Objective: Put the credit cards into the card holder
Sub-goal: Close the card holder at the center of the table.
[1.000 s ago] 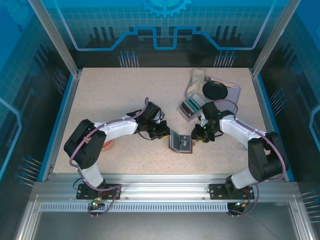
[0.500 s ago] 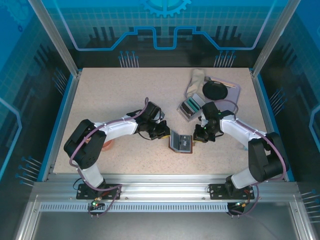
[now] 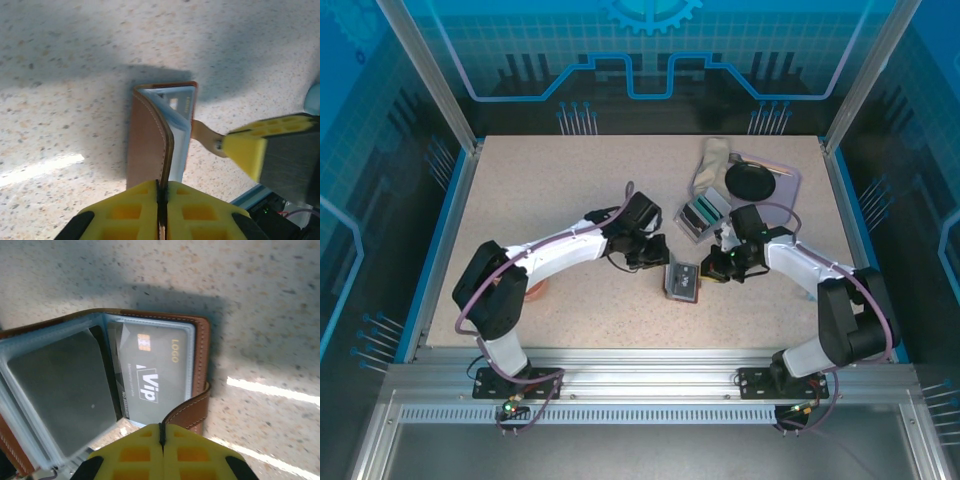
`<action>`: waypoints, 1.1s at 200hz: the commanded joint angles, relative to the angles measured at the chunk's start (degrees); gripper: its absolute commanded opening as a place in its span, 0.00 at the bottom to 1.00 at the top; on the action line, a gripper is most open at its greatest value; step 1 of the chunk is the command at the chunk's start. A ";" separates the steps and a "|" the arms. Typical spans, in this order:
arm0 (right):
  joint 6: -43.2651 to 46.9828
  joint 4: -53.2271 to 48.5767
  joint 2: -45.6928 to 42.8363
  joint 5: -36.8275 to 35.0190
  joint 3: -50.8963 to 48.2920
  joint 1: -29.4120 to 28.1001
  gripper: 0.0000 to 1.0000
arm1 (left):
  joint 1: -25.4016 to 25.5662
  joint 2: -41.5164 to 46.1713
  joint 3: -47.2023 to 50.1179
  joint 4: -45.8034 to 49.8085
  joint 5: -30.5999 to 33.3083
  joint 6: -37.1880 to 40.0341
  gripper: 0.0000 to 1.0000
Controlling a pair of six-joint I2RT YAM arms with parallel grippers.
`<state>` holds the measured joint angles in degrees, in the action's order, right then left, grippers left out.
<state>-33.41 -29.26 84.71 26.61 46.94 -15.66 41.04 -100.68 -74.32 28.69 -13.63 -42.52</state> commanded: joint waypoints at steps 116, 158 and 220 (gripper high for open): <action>-0.07 7.41 1.67 9.25 -6.95 8.58 0.01 | 4.32 -15.22 -4.97 -13.63 -14.27 -5.90 0.43; 0.29 6.42 2.39 8.18 -6.34 8.61 0.01 | 4.04 -4.42 -0.95 -13.55 -8.78 -1.85 0.52; 0.45 5.86 2.31 7.62 -6.01 8.53 0.02 | -1.98 7.71 13.05 -13.31 -2.42 -1.88 0.58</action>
<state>-33.39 -22.24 86.61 34.54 40.47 -7.81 42.15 -93.51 -66.57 14.24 -19.11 -44.86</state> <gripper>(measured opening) 0.043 0.579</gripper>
